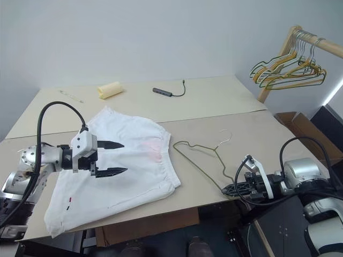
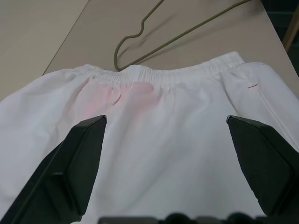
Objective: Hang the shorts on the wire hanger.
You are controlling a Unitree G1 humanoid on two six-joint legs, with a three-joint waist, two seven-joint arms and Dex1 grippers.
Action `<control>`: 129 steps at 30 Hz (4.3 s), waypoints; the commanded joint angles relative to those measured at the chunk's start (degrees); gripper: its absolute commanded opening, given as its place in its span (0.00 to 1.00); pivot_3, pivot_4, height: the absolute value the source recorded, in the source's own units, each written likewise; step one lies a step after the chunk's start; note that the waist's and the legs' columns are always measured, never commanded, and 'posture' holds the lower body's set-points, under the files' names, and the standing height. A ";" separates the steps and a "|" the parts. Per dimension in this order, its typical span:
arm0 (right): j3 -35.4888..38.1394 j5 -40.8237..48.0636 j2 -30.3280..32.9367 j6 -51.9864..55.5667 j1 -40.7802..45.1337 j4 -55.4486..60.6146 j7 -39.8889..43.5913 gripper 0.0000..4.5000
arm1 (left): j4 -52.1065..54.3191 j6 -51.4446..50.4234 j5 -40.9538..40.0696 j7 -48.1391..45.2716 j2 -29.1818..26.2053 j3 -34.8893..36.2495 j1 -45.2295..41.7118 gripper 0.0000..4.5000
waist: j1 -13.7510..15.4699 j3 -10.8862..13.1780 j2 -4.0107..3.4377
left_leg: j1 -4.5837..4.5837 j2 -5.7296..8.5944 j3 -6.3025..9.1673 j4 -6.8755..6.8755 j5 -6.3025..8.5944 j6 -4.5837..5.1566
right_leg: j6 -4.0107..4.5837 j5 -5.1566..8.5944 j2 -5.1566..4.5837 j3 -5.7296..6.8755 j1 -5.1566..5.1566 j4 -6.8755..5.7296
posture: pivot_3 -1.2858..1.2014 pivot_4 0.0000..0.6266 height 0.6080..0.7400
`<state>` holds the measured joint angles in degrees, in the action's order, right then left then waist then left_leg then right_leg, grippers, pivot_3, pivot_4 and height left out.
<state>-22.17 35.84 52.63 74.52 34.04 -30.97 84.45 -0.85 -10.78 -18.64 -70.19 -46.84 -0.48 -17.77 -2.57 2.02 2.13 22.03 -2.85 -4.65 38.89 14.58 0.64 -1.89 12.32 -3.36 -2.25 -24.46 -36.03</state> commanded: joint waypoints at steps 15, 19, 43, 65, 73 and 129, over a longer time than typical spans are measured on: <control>0.69 -5.21 -3.65 -2.19 4.45 -5.11 3.99 0.00 | 3.68 -1.78 0.12 1.90 -0.15 1.00 0.57 0.99 | 0.24 0.00 -0.01 | 0.02 0.01 0.00 0.03 0.00 0.00 | 0.11 -0.07 -0.01 0.00 -0.01 -0.04 | 0.52 0.00 1.00; 0.53 -5.88 -3.49 -2.85 4.31 -5.83 5.42 0.00 | 4.12 -1.72 0.13 2.22 -0.05 0.88 1.16 0.99 | 0.24 0.00 -0.01 | 0.00 0.01 0.00 0.03 0.00 0.00 | 0.11 -0.07 0.00 0.01 0.00 -0.06 | 0.52 0.00 1.00; -4.66 -3.53 -6.29 -3.05 8.92 -5.90 8.05 0.00 | 6.24 -0.87 1.10 5.37 -0.32 1.17 4.78 0.99 | 1.02 0.01 -0.02 | -0.02 0.00 0.00 0.07 0.00 0.00 | 0.16 -0.11 0.00 0.01 0.01 -0.10 | 0.54 0.00 1.00; 2.33 -15.06 -20.66 -18.94 25.93 -41.55 4.14 0.00 | 9.37 -1.30 1.79 8.68 0.01 1.98 8.57 0.99 | 3.45 0.01 -0.04 | 0.10 0.01 -0.04 0.07 0.00 -0.01 | 0.38 -0.25 -0.01 0.03 -0.07 -0.13 | 0.56 0.00 1.00; 10.68 -19.51 -22.76 -35.29 17.07 -24.03 -10.68 0.00 | 9.21 -3.89 -1.26 9.22 0.78 3.44 6.91 0.99 | 3.29 -0.01 -0.05 | 0.02 -0.03 -0.04 0.07 -0.01 -0.02 | 0.39 -0.25 0.02 0.03 -0.06 -0.20 | 0.54 0.00 1.00; -0.71 -31.00 -22.52 -35.29 12.12 31.05 -18.52 0.00 | -47.19 19.64 6.41 -22.31 -3.11 -21.20 -44.06 0.00 | 0.10 0.05 -0.13 | 0.85 -0.01 -0.06 0.87 0.00 0.01 | 0.34 -0.22 0.05 -0.05 -0.85 -0.96 | 0.52 0.00 1.00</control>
<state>-24.03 3.46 30.39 39.25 44.46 -2.72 65.40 -47.53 7.97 -11.38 -92.36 -49.24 -22.23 -60.90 -2.47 2.06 2.00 22.89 -2.86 -4.71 39.81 14.58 0.66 -1.56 12.10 -3.31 -2.30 -25.31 -36.99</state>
